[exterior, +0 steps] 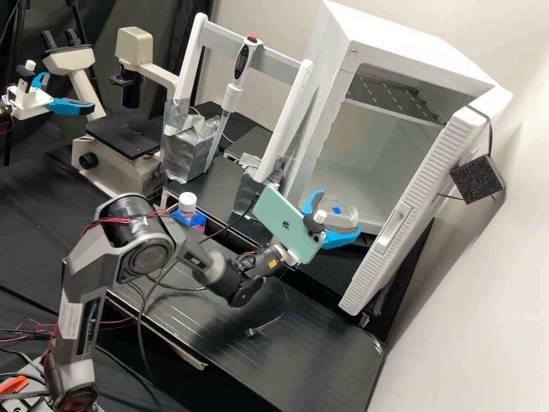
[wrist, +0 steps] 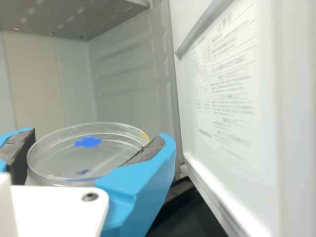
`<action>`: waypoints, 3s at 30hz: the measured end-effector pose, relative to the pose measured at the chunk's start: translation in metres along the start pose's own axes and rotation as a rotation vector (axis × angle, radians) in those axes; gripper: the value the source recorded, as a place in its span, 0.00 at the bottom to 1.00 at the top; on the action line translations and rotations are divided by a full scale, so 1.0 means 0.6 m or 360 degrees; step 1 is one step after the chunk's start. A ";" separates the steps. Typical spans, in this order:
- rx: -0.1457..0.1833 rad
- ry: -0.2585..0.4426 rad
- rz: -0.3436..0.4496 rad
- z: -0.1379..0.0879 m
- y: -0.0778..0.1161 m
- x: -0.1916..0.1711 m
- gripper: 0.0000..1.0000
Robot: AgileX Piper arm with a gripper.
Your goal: Move the petri dish to the incubator
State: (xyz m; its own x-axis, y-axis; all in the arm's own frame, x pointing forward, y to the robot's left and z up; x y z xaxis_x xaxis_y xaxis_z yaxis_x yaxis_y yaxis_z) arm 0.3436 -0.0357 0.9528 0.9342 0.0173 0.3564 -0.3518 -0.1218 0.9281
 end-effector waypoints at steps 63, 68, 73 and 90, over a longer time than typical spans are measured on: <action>-0.0025 0.0143 -0.0439 0.043 -0.111 0.234 1.00; -0.0058 0.0136 -0.0447 0.046 -0.113 0.230 1.00; -0.0048 0.0118 -0.0462 0.053 -0.117 0.221 1.00; -0.0032 0.0088 -0.0389 0.063 -0.048 0.131 1.00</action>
State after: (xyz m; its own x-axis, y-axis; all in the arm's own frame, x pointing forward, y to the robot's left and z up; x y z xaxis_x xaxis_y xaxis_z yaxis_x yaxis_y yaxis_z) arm 0.4293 -0.0686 0.9498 0.9872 0.0984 0.1259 -0.1174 -0.0877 0.9892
